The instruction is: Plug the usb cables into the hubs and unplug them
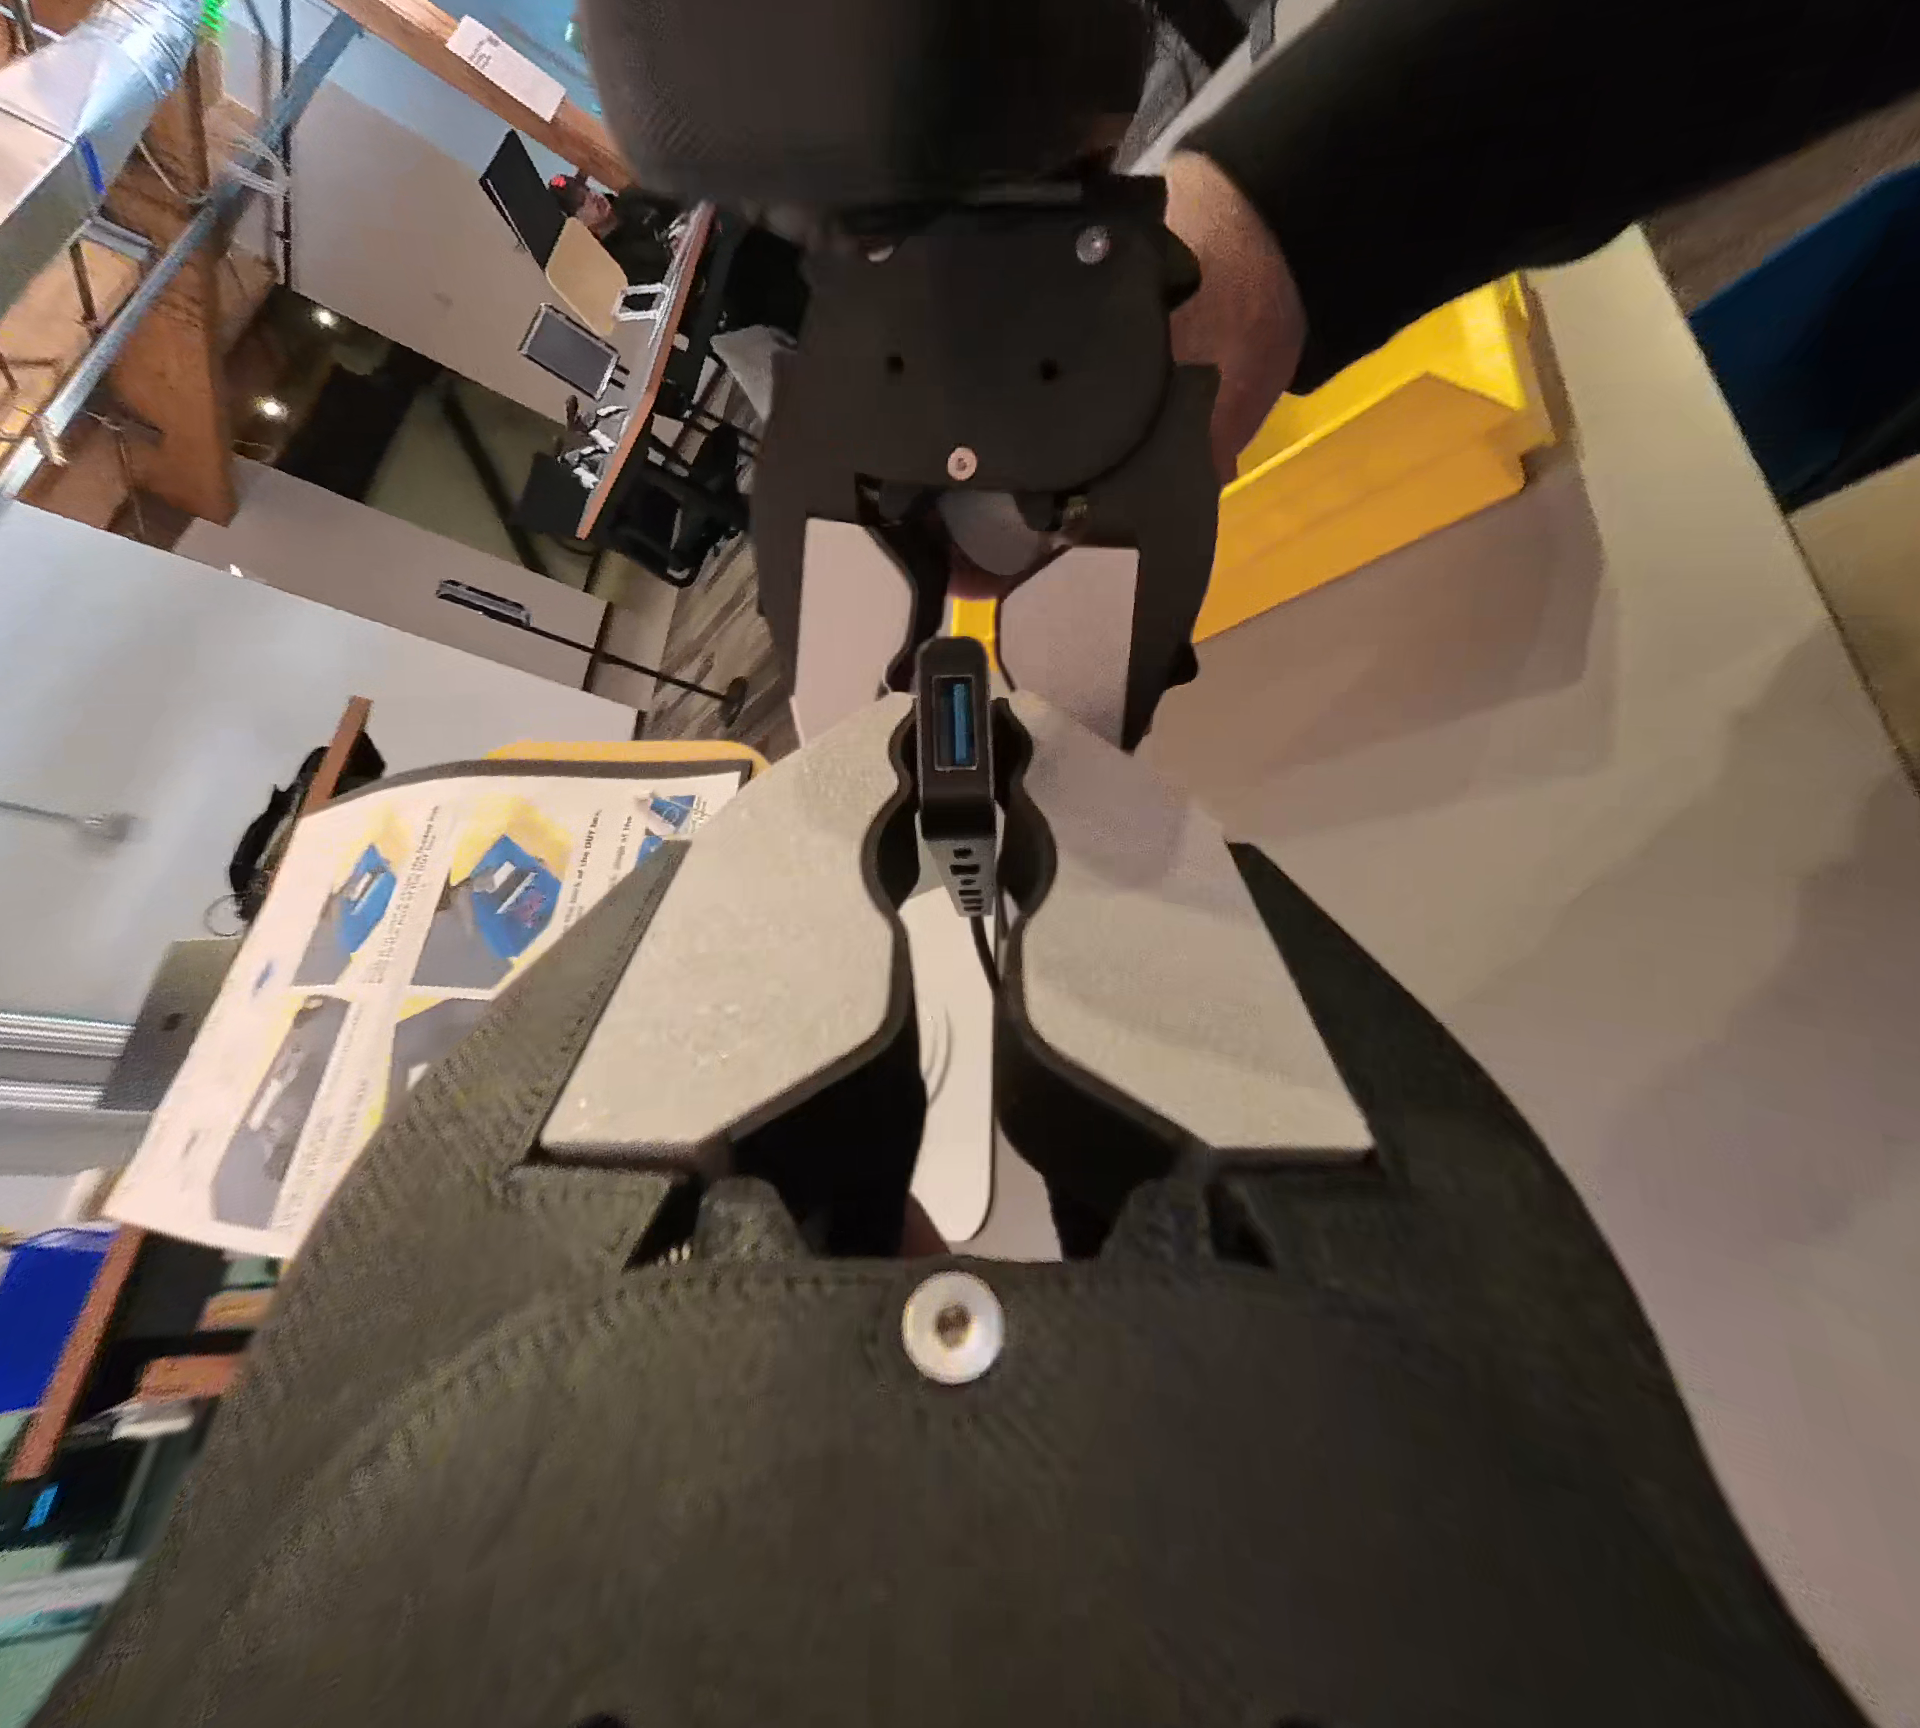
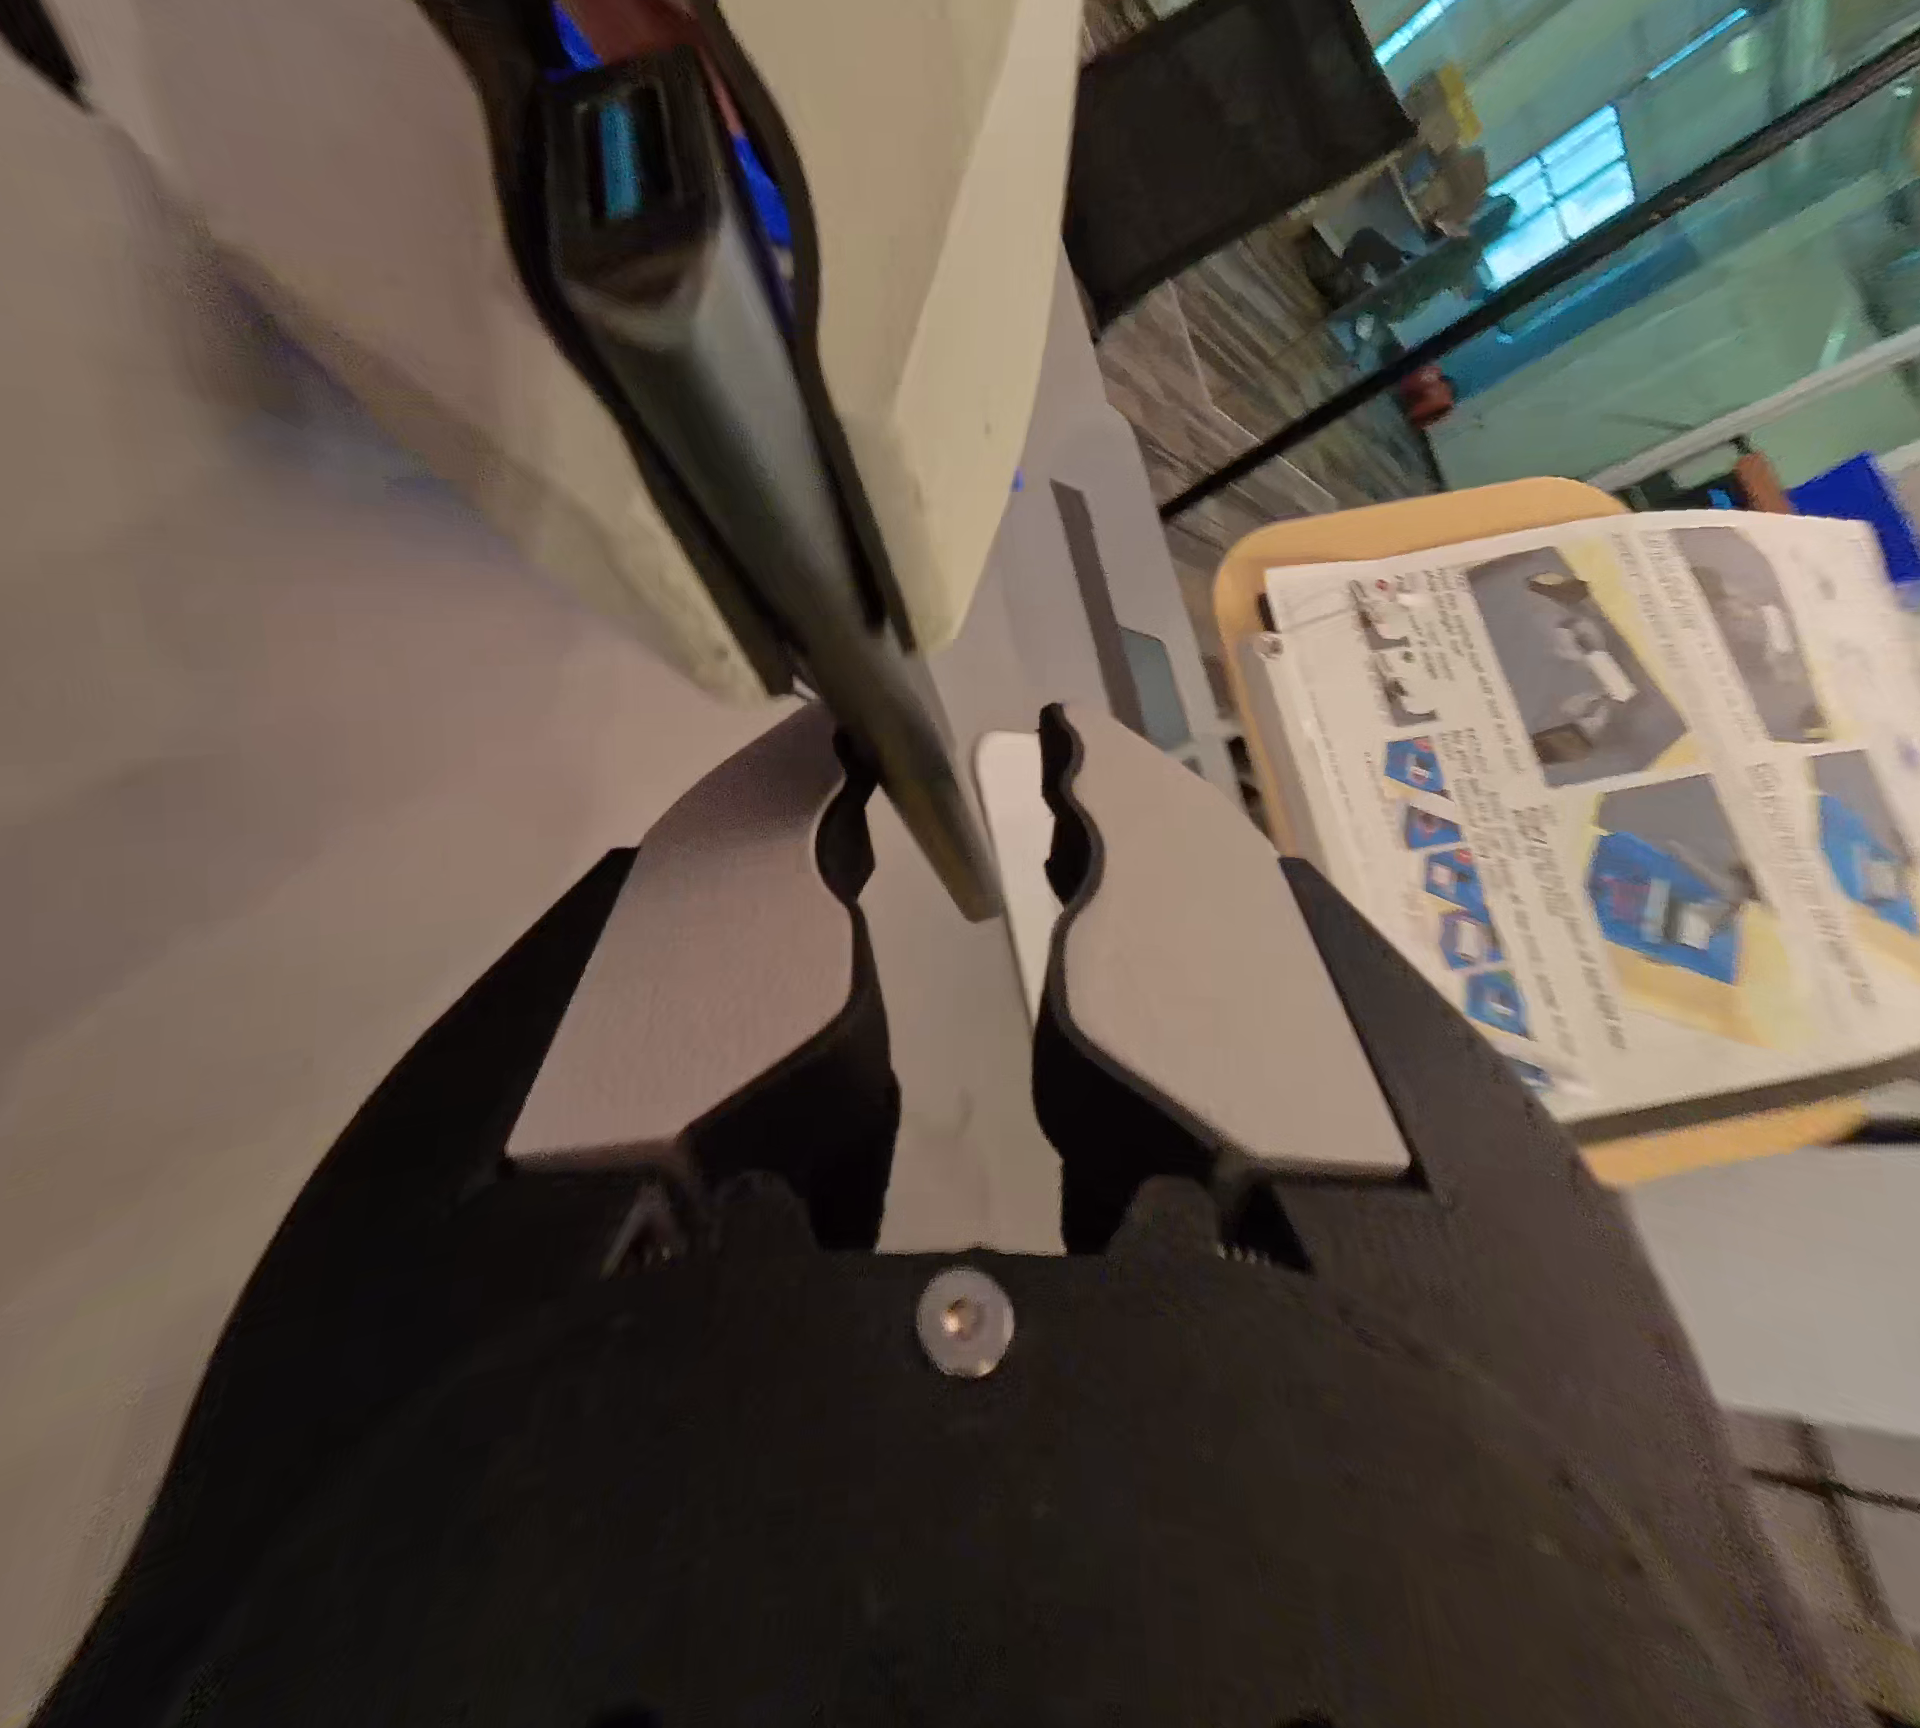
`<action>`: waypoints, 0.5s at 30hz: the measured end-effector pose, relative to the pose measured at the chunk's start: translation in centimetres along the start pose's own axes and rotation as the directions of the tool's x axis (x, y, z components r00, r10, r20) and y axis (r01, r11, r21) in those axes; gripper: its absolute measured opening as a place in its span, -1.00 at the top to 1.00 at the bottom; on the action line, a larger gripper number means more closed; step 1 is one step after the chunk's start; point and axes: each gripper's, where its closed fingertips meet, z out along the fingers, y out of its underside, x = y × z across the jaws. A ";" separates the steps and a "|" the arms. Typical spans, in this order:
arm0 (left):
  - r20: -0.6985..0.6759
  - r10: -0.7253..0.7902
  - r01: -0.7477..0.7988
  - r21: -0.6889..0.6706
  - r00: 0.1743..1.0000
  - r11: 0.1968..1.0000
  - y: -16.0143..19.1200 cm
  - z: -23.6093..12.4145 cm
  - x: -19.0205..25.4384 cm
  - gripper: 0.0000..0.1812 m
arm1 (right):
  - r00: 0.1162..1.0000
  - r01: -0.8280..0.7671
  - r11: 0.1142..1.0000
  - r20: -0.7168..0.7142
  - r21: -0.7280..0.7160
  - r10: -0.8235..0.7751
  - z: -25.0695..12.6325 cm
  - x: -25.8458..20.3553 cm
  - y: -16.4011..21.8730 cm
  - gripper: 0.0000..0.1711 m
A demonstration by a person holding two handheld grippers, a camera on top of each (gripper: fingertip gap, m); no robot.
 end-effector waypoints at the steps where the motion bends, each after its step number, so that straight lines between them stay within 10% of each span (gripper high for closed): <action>1: 0.008 0.023 -0.023 -0.018 1.000 1.000 0.0 0.2 0.2 0.88 | 0.999 0.036 0.999 -0.019 -0.030 -0.036 0.0 0.1 0.1 0.66; 15: 0.098 0.037 -0.028 -0.091 0.995 0.995 0.7 -1.1 -2.1 0.63 | 0.994 0.026 0.999 -0.111 0.047 -0.021 -0.3 1.3 0.0 0.88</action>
